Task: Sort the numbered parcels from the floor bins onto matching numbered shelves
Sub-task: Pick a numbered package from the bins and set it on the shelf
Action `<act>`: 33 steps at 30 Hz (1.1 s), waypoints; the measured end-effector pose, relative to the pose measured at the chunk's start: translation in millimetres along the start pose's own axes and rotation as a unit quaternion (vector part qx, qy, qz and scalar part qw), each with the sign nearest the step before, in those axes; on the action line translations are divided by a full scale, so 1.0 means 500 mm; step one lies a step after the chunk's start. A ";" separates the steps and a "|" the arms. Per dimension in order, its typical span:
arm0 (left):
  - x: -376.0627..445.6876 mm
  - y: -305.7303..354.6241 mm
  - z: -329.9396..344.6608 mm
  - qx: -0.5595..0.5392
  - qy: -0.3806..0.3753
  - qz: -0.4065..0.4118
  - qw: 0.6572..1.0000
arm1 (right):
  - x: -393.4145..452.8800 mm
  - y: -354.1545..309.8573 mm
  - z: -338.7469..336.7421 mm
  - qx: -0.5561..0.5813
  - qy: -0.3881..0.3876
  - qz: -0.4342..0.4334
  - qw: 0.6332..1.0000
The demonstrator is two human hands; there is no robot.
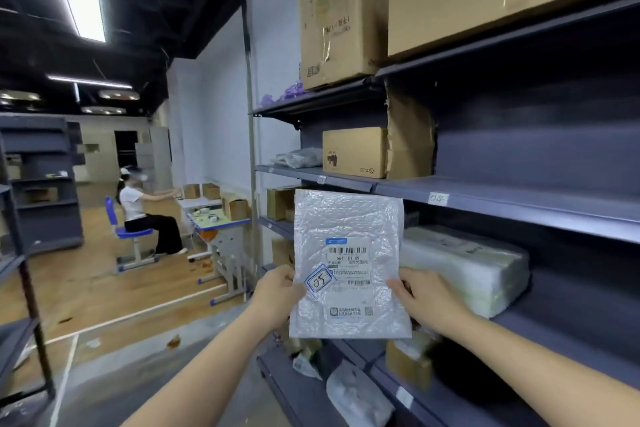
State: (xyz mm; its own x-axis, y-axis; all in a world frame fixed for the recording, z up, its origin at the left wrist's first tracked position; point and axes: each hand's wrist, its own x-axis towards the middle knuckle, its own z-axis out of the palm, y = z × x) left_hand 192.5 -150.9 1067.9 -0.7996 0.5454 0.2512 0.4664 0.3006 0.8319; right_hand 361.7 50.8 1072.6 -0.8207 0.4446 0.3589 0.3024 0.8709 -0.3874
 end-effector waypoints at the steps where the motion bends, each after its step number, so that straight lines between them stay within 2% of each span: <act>1: 0.033 -0.016 -0.013 -0.001 0.001 0.002 1.000 | 0.030 -0.012 0.015 -0.003 0.000 0.003 1.000; 12: 0.412 -0.148 -0.068 -0.031 -0.011 0.008 0.999 | 0.383 -0.049 0.150 -0.026 0.027 0.002 0.999; 21: 0.751 -0.154 -0.082 -0.042 -0.013 0.051 0.998 | 0.692 -0.041 0.175 -0.064 0.084 0.007 0.994; 28: 1.005 -0.124 -0.066 -0.131 -0.043 0.092 0.986 | 0.869 -0.049 0.161 -0.107 0.194 0.073 0.973; 33: 1.170 -0.080 -0.047 -0.190 -0.103 0.133 0.967 | 0.990 -0.052 0.132 -0.054 0.283 0.153 0.945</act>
State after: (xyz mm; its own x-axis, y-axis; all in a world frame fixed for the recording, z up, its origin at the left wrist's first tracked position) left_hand -302.9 137.8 1193.0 -0.5605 0.7197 0.4097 0.4412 -0.1591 0.8832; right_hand -84.4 234.4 1204.5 -0.3050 0.6938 0.6524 0.5569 0.6856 -0.4687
